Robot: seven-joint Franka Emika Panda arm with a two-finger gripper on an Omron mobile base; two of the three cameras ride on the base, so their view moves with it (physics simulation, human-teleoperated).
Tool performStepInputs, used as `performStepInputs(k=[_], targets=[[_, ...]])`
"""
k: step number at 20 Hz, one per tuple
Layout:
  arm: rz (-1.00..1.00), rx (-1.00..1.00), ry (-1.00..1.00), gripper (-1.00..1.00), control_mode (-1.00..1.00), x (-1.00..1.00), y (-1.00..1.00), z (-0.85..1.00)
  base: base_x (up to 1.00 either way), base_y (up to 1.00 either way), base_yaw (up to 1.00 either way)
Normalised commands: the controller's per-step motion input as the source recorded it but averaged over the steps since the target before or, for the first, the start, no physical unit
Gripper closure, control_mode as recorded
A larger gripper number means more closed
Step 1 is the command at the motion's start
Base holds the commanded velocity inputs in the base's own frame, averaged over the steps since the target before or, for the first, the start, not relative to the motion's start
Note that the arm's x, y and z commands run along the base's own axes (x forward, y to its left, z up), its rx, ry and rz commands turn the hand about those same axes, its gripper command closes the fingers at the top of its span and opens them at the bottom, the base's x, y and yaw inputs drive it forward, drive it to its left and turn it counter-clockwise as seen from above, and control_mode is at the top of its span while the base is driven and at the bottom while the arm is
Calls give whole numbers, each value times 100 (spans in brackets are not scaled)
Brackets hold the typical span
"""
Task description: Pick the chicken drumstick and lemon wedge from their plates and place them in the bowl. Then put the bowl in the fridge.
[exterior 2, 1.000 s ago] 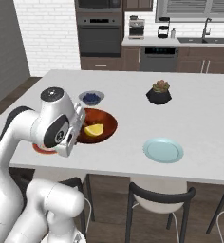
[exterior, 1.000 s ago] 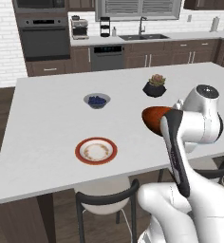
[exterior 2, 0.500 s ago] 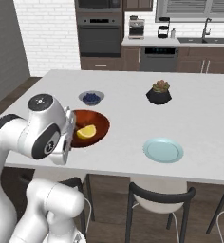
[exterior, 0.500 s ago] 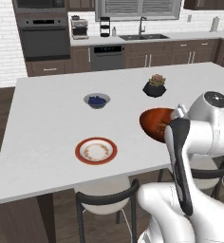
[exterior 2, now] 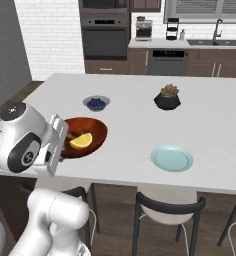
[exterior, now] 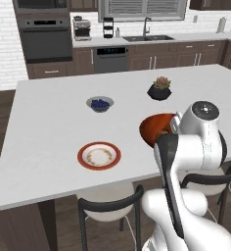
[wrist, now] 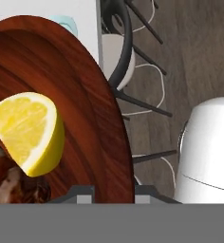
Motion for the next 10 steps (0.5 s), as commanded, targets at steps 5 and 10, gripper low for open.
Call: performStepInputs(k=[5, 10], targets=[[2, 9, -7, 100, -100, -23, -2, 0, 0, 0, 0], [8, 8, 0, 100, -100, 0, -6, -3, 0, 0, 0]])
